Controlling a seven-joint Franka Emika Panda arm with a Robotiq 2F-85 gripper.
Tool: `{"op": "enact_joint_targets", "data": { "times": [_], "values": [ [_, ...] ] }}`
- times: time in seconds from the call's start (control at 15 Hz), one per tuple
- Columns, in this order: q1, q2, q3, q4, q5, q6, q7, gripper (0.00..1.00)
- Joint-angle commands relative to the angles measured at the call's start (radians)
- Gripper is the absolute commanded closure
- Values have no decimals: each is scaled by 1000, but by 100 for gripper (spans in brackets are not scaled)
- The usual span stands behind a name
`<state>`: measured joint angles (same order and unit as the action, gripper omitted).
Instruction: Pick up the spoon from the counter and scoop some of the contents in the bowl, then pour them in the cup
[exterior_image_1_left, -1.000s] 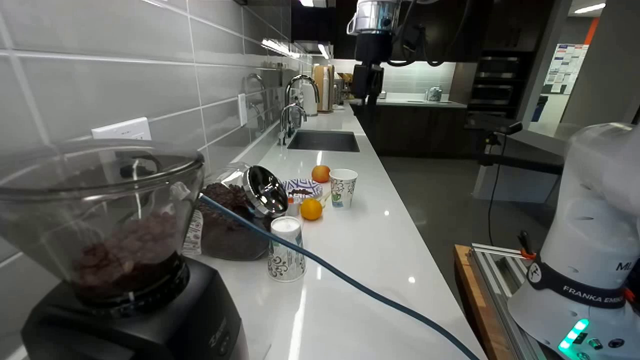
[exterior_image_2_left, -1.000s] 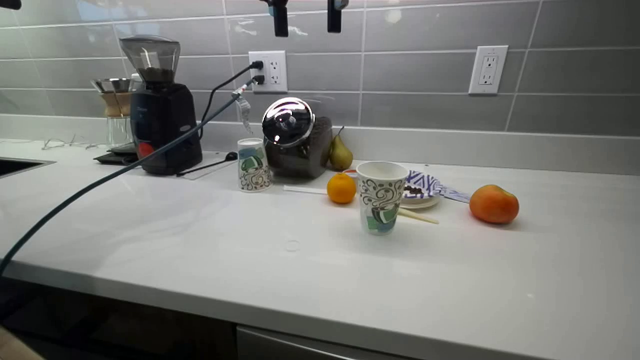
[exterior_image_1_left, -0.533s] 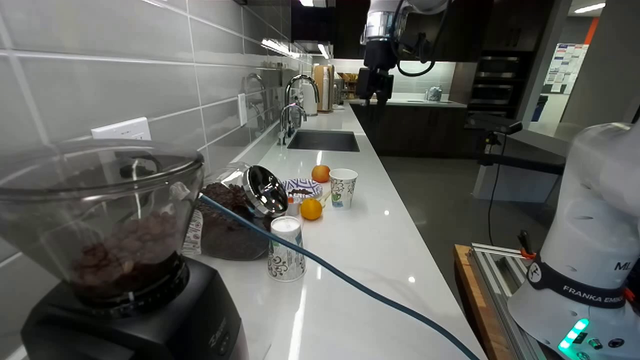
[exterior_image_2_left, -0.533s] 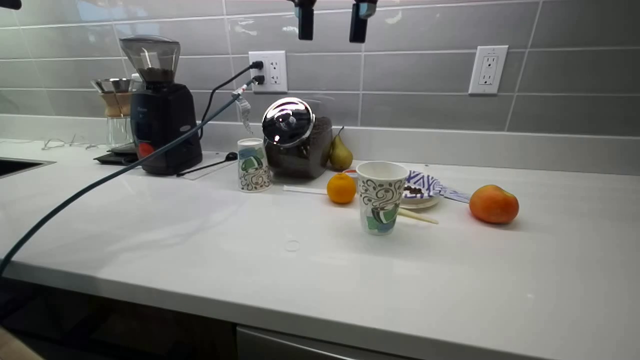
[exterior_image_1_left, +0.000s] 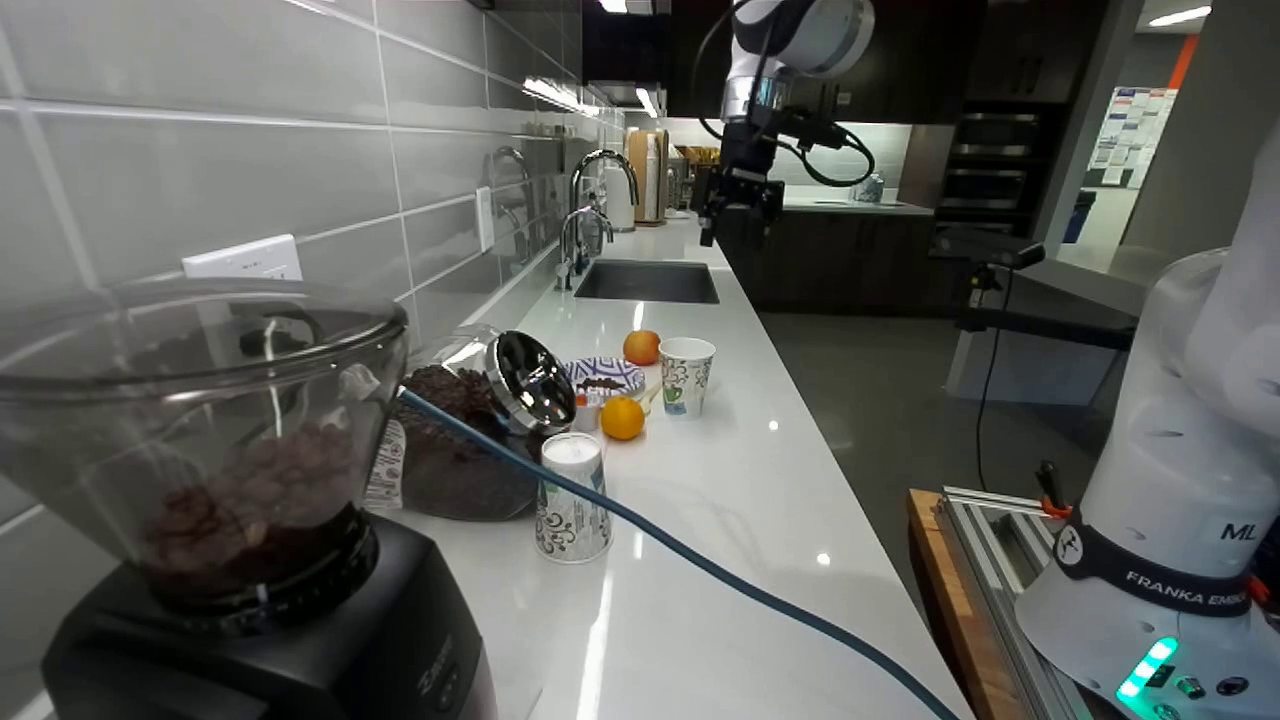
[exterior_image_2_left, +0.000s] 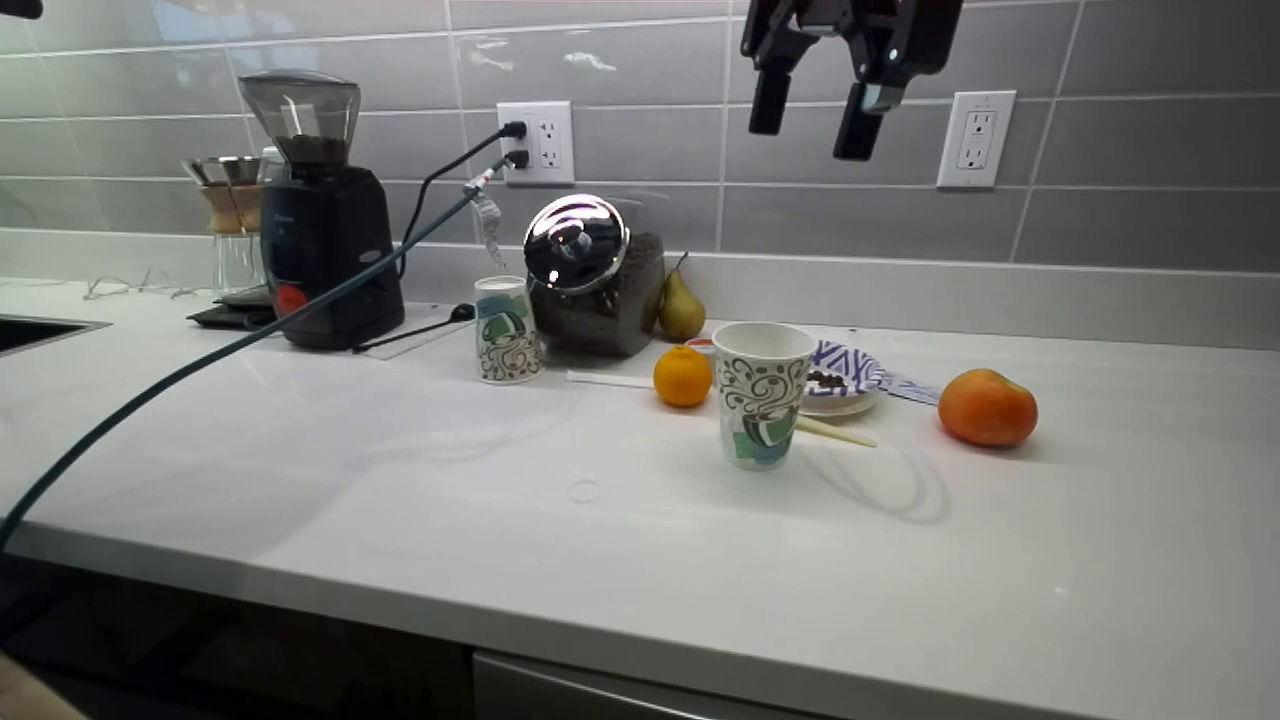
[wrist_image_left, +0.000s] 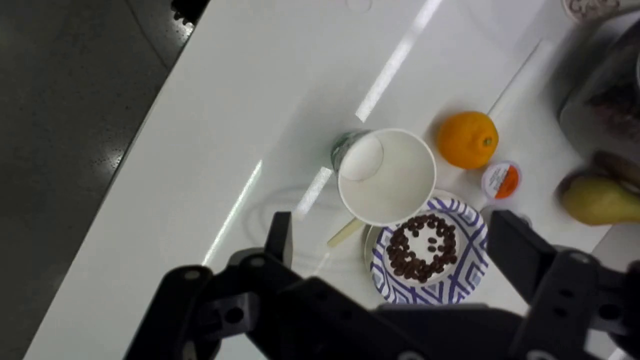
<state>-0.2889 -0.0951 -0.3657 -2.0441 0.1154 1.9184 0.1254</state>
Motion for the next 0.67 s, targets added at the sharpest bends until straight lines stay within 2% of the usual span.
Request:
{"op": "enact_joint_targets", "data": {
  "times": [0.0,0.13,0.33,0.4,0.6],
  "values": [
    [-17,43,12,42,39,-1,26,0],
    [-18,109,13,104,78,-1,55,0],
    [-19,139,14,130,84,-1,69,0],
    [-16,181,15,166,88,21,176,0],
    [-17,256,17,227,145,-10,325,0]
  ]
}}
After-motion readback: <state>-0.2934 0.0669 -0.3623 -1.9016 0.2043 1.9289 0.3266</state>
